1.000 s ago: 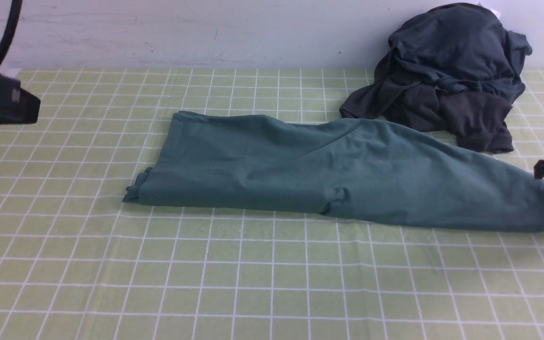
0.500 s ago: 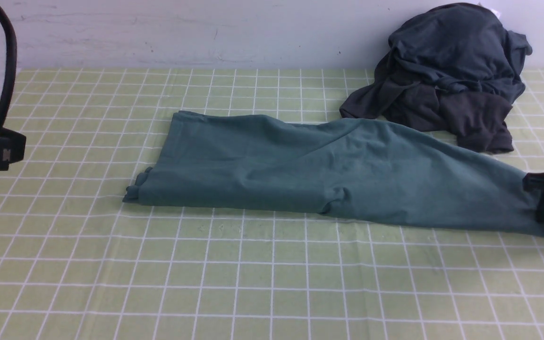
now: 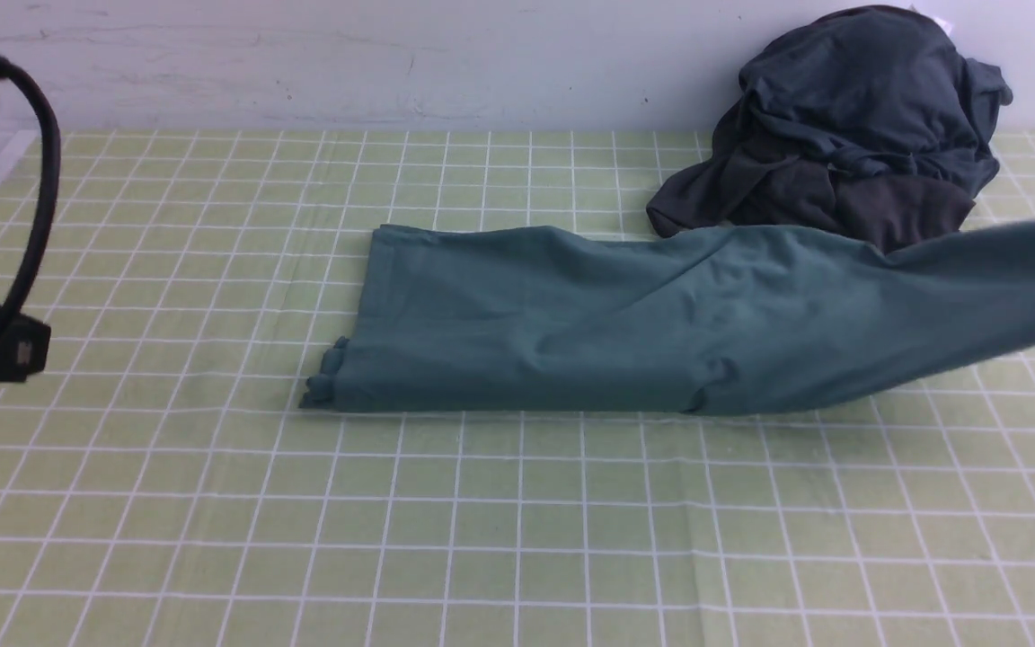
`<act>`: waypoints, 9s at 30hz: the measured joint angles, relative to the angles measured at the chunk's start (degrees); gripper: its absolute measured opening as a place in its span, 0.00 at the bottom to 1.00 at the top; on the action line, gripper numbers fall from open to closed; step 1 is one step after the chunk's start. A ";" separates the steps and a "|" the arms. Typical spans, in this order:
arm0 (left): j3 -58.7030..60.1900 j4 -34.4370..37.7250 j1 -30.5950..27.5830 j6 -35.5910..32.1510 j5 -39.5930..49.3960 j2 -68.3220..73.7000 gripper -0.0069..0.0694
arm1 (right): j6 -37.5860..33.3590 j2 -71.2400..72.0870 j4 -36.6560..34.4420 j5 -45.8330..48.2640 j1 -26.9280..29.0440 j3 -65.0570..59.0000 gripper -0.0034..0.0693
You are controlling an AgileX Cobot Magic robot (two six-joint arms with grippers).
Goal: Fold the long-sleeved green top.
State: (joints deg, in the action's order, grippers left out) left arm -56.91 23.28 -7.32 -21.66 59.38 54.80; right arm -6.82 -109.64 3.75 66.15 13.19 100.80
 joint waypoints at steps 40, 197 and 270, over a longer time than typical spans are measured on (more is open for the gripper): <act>21.49 8.50 0.00 -5.84 -14.04 -3.24 0.09 | 5.54 -25.24 -6.53 -10.94 -50.40 30.56 0.38; 41.51 74.69 22.44 -60.24 -47.50 -55.77 0.09 | -0.04 110.34 -9.19 -44.84 -13.57 -102.05 0.03; 58.30 -16.62 10.09 7.34 -39.92 -55.77 0.09 | 6.82 110.34 -3.75 -44.70 -13.57 -102.05 0.03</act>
State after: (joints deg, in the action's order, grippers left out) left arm 1.39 6.65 2.77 -14.33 19.45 -0.96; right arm 0.00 0.69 0.00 21.44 -0.38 -1.26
